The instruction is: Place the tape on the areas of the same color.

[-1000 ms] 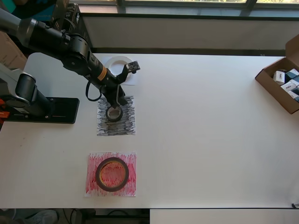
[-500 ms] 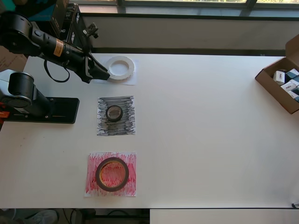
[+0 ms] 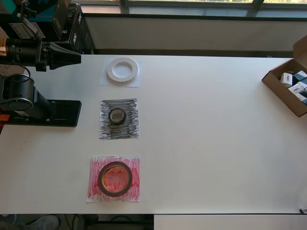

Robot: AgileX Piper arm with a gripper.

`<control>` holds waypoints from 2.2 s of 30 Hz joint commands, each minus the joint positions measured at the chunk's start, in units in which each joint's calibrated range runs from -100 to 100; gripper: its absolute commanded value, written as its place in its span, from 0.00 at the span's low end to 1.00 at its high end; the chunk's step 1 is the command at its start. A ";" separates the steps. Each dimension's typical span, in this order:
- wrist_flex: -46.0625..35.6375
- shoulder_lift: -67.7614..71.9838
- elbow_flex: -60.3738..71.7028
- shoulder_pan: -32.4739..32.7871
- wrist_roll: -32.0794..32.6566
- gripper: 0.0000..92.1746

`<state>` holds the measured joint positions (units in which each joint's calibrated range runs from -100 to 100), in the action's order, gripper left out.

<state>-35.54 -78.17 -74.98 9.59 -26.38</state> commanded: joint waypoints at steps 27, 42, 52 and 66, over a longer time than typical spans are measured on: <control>33.20 -21.27 -24.38 -4.13 -13.40 0.00; 18.35 -21.27 -24.38 -4.76 -13.23 0.00; 15.30 -20.99 -24.20 -4.76 -12.74 0.00; 15.21 -20.99 -24.20 -4.76 -12.74 0.00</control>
<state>-20.63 -98.89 -99.72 4.58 -39.24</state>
